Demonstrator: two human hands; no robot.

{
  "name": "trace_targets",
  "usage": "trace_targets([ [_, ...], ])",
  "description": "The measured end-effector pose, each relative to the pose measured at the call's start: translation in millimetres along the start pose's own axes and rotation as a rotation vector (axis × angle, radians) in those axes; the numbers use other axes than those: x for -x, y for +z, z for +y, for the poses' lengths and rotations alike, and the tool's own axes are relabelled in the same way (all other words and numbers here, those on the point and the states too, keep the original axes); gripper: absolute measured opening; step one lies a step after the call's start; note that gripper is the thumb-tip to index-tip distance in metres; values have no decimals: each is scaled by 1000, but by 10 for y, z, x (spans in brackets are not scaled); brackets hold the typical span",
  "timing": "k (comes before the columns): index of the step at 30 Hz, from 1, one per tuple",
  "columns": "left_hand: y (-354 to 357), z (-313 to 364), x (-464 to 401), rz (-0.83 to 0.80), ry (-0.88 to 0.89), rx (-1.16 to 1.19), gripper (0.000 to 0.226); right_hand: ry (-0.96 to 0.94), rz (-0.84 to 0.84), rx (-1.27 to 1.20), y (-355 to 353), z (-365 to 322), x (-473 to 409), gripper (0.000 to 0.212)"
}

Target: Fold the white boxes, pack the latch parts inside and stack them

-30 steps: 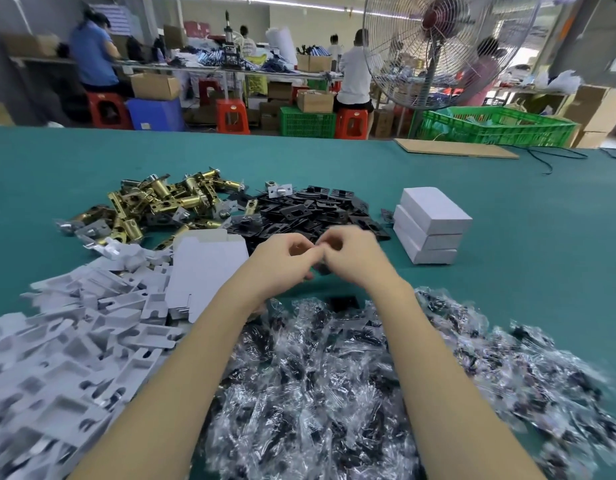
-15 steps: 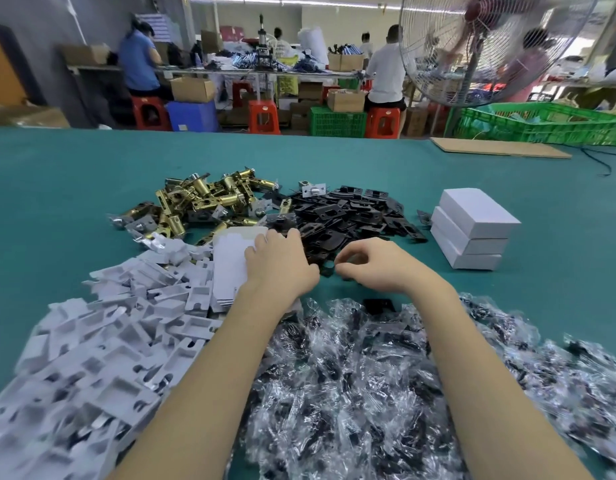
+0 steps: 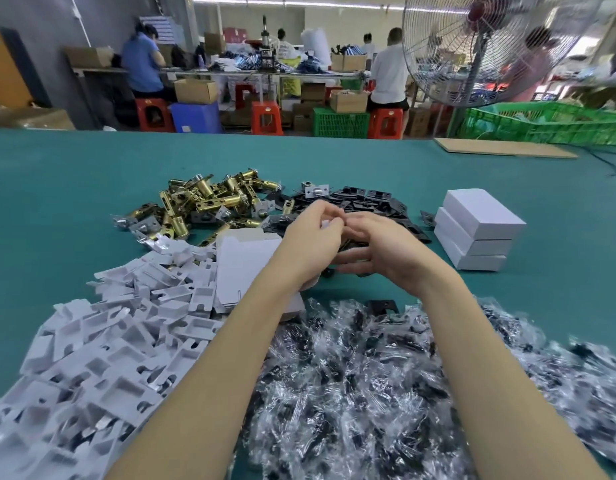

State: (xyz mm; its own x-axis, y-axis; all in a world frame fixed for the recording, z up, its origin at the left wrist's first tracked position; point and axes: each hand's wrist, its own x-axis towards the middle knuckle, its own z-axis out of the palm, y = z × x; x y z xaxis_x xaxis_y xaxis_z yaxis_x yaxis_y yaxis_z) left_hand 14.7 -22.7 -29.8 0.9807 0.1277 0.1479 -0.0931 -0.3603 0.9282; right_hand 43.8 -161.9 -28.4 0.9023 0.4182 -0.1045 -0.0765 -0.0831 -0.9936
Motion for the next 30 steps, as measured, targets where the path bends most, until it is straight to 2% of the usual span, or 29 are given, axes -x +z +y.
trace_targets([
  [4, -3, 40, 7, -100, 101, 204, 14, -36, 267, -54, -157, -62, 24, 26],
  [6, -17, 39, 28, -185, 155, 210, 20, -13, 257, -52, -235, -81, 51, 26],
  [8, -7, 41, 48, -269, 183, 220, 25, -20, 287, 19, -287, -78, 69, 17],
  [10, 11, 56, 69, -249, 202, 228, 19, -59, 388, 82, -308, -81, 73, 3],
  [11, 12, 58, 72, -195, 205, 200, 17, -76, 419, 80, -309, -92, 72, 7],
  [12, 11, 51, 66, -130, 205, 117, 30, -88, 429, 60, -308, -113, 75, 8],
  [15, 20, 1, 57, -79, 205, -264, 104, -112, 409, 11, -306, -218, 115, 9],
  [17, 60, -9, 82, -52, 212, -354, 125, -120, 359, -2, -302, -290, 155, 11],
  [21, 104, -26, 70, 69, 335, -450, 120, -120, 290, 140, -296, -388, 248, 13],
  [25, 35, -1, 76, 69, 407, -437, 113, -158, 323, 242, -328, -408, 294, 14],
  [30, -19, -1, 82, 26, 477, -393, 109, -101, 244, 237, -443, -431, 346, 11],
])
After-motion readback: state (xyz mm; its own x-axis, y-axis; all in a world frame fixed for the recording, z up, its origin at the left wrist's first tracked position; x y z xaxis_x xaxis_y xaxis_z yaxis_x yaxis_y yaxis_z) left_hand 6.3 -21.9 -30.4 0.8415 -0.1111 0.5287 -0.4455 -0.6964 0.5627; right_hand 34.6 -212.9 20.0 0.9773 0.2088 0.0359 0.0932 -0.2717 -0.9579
